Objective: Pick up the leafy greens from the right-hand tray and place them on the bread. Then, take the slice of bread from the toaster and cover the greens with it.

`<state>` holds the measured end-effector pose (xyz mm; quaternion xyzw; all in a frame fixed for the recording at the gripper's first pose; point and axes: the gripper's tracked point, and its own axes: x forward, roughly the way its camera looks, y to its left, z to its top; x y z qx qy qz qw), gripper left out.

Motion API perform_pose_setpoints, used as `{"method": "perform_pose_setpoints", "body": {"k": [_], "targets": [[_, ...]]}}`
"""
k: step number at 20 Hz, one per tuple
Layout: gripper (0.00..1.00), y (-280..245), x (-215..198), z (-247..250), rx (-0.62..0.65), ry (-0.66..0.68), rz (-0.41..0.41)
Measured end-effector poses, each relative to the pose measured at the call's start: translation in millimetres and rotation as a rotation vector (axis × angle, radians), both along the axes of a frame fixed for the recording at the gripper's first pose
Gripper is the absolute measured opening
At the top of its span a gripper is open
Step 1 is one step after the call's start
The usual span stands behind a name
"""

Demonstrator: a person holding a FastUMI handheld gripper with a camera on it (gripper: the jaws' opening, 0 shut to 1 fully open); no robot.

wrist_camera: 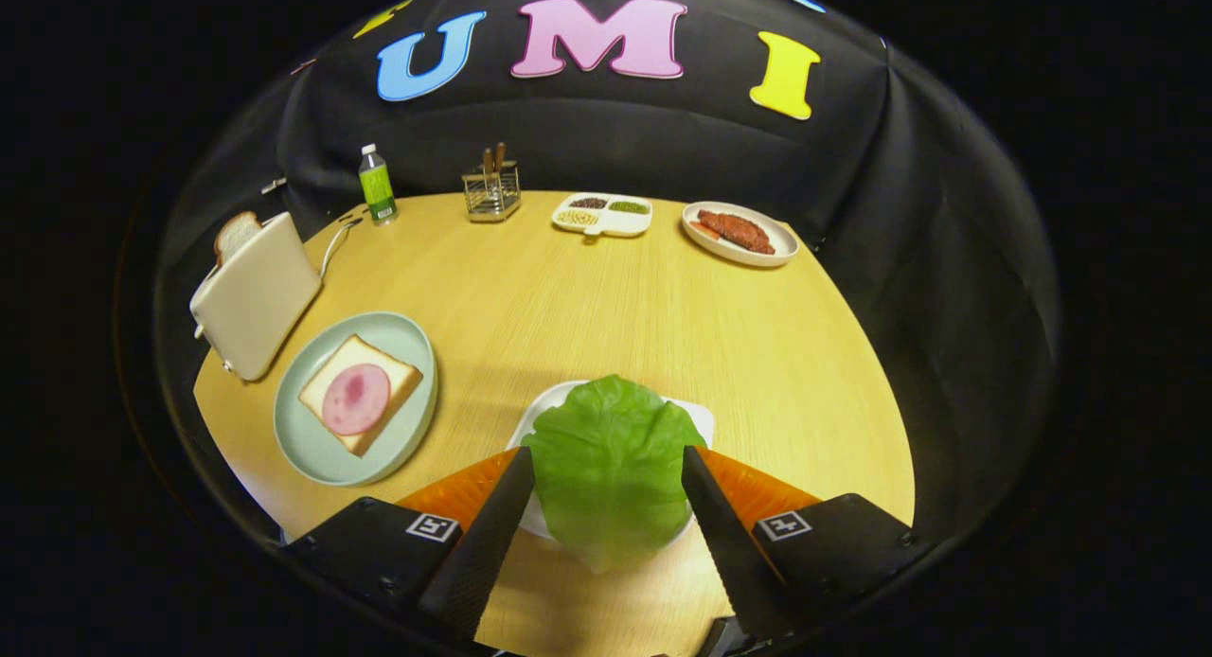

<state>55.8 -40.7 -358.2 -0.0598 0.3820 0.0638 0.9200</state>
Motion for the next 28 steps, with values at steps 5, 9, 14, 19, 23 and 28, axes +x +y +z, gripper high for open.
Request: {"method": "perform_pose_setpoints", "body": {"k": [5,9,14,19,23,28], "targets": [[0.97,-11,14,-30,0.003,0.073,-0.048],[0.88,-9,11,-40,0.041,0.111,-0.074],[0.69,-8,9,-40,0.049,0.152,-0.097],[0.36,0,10,-42,0.033,0.185,-0.096],[0.12,3,10,-42,0.048,0.201,-0.103],[0.06,1,11,-41,0.087,0.247,-0.117]]}}
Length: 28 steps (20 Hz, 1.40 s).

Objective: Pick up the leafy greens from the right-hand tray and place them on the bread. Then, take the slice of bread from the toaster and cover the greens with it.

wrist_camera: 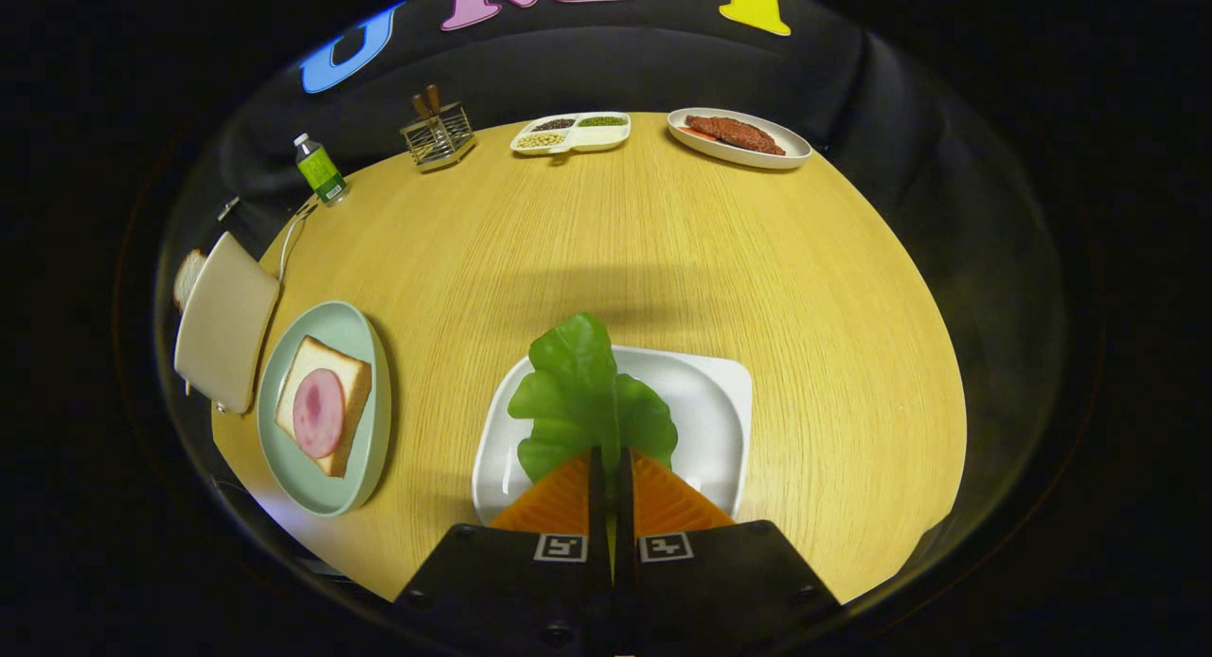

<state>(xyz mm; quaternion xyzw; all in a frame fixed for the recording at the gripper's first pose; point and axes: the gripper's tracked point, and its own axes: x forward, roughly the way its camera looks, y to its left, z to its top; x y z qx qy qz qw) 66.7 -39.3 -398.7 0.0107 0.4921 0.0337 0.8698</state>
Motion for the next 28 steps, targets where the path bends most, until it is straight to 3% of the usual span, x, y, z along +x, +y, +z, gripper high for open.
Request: {"method": "perform_pose_setpoints", "body": {"k": [7,13,22,28], "targets": [[0.05,0,4,37,0.021,-0.018,-0.051],[0.05,30,4,81,0.058,-0.054,-0.021],[0.05,143,-4,125,0.140,-0.094,0.166],[0.05,209,-12,115,0.159,-0.080,0.270]]}}
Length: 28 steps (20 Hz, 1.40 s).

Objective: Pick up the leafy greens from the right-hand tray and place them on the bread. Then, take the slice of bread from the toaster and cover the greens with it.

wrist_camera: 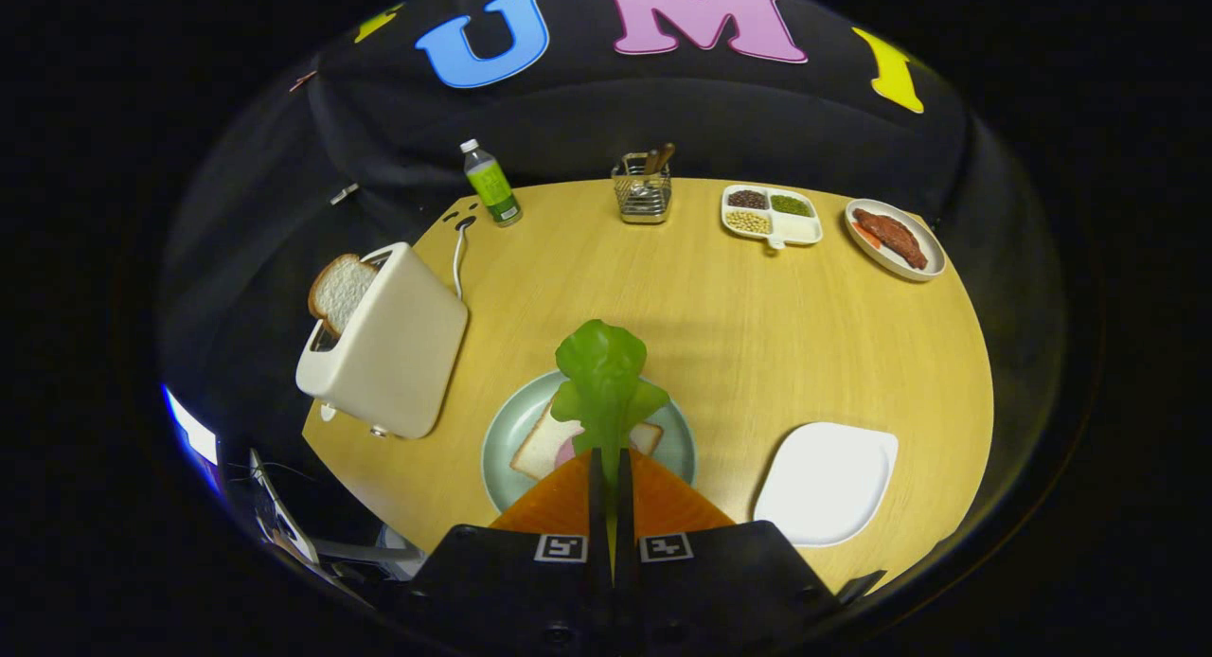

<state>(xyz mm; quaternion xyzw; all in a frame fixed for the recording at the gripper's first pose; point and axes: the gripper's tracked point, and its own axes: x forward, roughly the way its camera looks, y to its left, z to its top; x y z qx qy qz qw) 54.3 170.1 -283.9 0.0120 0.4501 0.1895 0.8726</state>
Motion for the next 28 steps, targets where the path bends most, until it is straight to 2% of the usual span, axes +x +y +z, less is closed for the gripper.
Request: {"method": "perform_pose_setpoints", "body": {"k": [9,12,14,17,21,25,28], "targets": [[0.06,35,5,-47,-0.084,-0.001,0.055],[0.11,37,7,-56,-0.112,-0.007,0.052],[0.18,41,8,-62,-0.108,0.004,0.042],[0.35,42,13,-67,-0.120,0.003,0.030],[0.90,47,10,-71,-0.125,0.000,0.040],[0.99,60,5,-61,-0.096,-0.029,0.061],[0.99,75,4,-41,-0.065,-0.076,0.077]]}}
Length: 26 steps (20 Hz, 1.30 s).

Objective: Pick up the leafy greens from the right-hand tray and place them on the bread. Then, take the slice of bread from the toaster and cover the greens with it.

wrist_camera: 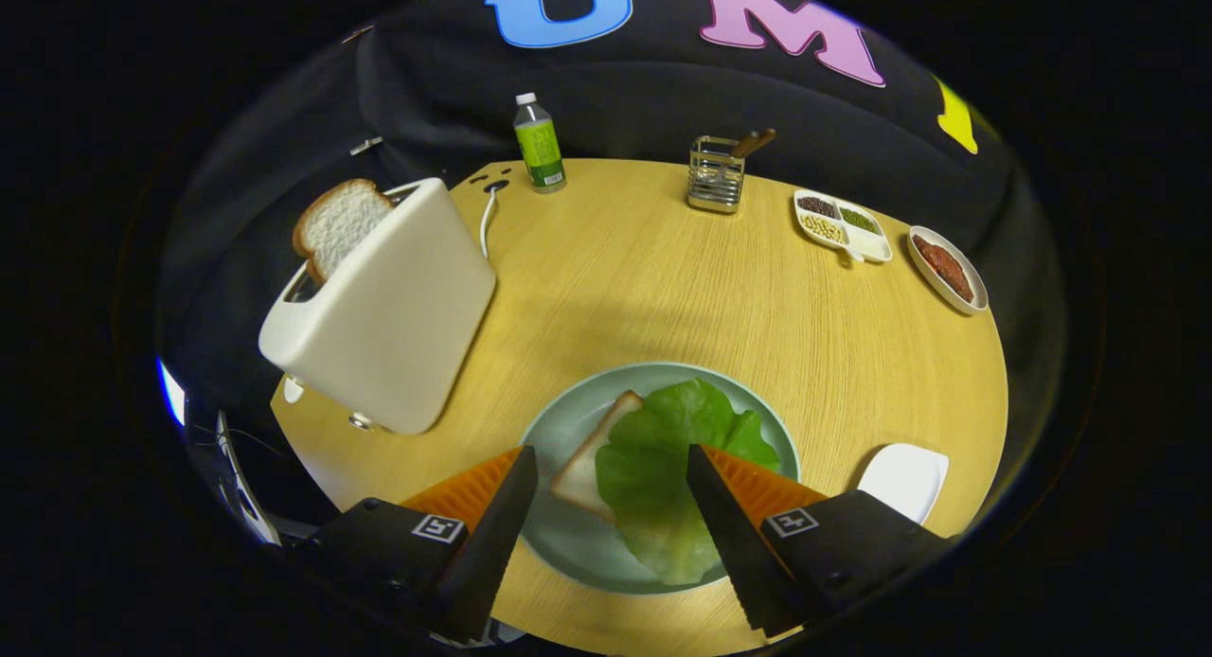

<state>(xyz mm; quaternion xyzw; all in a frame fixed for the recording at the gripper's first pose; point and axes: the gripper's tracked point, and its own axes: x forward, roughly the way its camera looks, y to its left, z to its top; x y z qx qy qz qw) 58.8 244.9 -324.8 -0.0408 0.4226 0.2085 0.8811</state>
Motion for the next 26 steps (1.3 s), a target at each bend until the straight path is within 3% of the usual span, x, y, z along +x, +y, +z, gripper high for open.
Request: {"method": "perform_pose_setpoints", "body": {"k": [3,15,20,26], "targets": [[0.99,17,5,27,0.024,-0.067,0.024],[0.99,145,11,136,0.096,-0.337,0.269],[0.99,194,11,136,0.100,-0.350,0.326],[0.99,230,34,116,0.061,-0.364,0.294]]}}
